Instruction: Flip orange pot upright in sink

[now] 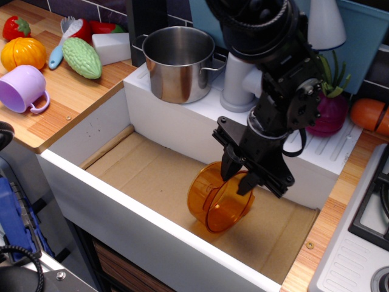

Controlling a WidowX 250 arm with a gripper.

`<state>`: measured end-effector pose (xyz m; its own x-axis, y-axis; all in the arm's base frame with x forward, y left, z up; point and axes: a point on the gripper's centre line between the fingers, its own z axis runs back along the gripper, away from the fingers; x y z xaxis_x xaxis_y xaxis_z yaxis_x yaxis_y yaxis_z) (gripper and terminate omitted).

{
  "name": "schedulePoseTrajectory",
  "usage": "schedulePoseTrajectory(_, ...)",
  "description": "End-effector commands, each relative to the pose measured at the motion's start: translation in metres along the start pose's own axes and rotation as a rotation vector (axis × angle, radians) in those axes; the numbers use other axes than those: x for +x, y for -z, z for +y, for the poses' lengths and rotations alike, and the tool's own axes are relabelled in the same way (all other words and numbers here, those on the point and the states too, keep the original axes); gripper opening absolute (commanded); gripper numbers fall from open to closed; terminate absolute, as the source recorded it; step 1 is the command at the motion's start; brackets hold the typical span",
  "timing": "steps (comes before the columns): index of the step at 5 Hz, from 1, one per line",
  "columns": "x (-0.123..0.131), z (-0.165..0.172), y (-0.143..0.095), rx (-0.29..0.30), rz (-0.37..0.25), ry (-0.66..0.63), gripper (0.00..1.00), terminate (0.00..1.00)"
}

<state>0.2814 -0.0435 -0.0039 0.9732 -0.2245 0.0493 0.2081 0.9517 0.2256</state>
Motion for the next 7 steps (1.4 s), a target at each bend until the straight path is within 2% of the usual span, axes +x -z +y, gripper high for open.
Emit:
schedulePoseTrajectory(1, -0.001, 0.020, 0.013, 0.055, -0.022, 0.047, 0.00, 0.00)
schedulePoseTrajectory(2, -0.011, 0.039, 0.021, 0.109, -0.005, 0.082, 0.00, 0.00)
schedulePoseTrajectory(3, -0.020, 0.052, 0.026, 0.132, 0.006, 0.110, 0.00, 0.00)
schedulePoseTrajectory(4, -0.026, 0.058, 0.029, 0.138, 0.035, 0.133, 0.00, 0.00)
schedulePoseTrajectory(5, -0.033, 0.062, 0.026, 0.131, 0.037, 0.143, 0.00, 0.00)
schedulePoseTrajectory(6, -0.034, 0.063, 0.031, 0.144, -0.018, 0.130, 1.00, 0.00)
schedulePoseTrajectory(7, -0.034, 0.063, 0.031, 0.144, -0.018, 0.130, 1.00, 0.00)
